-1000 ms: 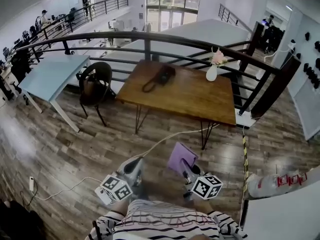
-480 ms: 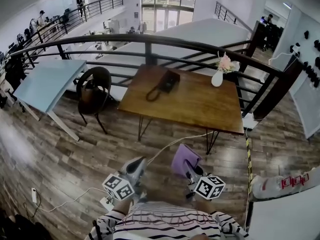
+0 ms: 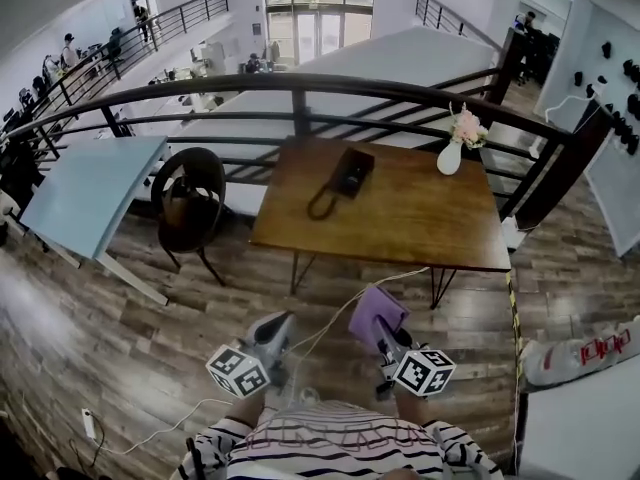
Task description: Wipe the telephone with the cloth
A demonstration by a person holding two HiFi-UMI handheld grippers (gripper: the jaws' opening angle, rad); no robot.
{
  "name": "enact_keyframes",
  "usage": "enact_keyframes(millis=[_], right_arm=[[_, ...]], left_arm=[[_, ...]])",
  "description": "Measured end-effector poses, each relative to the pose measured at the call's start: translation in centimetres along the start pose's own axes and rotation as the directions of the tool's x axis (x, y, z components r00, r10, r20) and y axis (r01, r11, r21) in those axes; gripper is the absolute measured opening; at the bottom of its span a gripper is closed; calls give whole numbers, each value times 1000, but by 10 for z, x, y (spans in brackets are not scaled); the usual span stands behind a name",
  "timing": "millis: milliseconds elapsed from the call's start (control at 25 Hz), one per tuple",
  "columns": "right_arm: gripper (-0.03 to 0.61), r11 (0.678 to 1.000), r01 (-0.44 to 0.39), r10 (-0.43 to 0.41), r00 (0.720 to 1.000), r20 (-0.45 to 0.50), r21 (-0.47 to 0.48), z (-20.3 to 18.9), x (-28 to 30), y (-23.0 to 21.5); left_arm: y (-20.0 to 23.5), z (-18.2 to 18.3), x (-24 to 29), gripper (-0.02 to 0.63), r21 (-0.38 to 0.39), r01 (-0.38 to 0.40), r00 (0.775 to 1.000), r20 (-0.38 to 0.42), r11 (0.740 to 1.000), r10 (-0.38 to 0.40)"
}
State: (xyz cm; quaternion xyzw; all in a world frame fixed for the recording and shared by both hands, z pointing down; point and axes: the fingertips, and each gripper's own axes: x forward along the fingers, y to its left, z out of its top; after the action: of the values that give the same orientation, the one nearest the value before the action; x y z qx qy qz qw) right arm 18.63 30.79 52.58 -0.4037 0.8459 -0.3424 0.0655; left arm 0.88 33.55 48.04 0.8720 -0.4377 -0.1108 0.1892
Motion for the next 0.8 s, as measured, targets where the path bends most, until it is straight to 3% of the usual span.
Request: enact_keyframes(millis=[440,800], right_arm=[[43,998,54,-54,999,-4,28,-6,65,0],[43,999,36,-35,999,-16,22,42,123,-43]], left_arm=[[73,14,15,-3,-47,31,1000,-1,998,-31],[114,30,83,-3,-62,8,1000,12,998,-7]])
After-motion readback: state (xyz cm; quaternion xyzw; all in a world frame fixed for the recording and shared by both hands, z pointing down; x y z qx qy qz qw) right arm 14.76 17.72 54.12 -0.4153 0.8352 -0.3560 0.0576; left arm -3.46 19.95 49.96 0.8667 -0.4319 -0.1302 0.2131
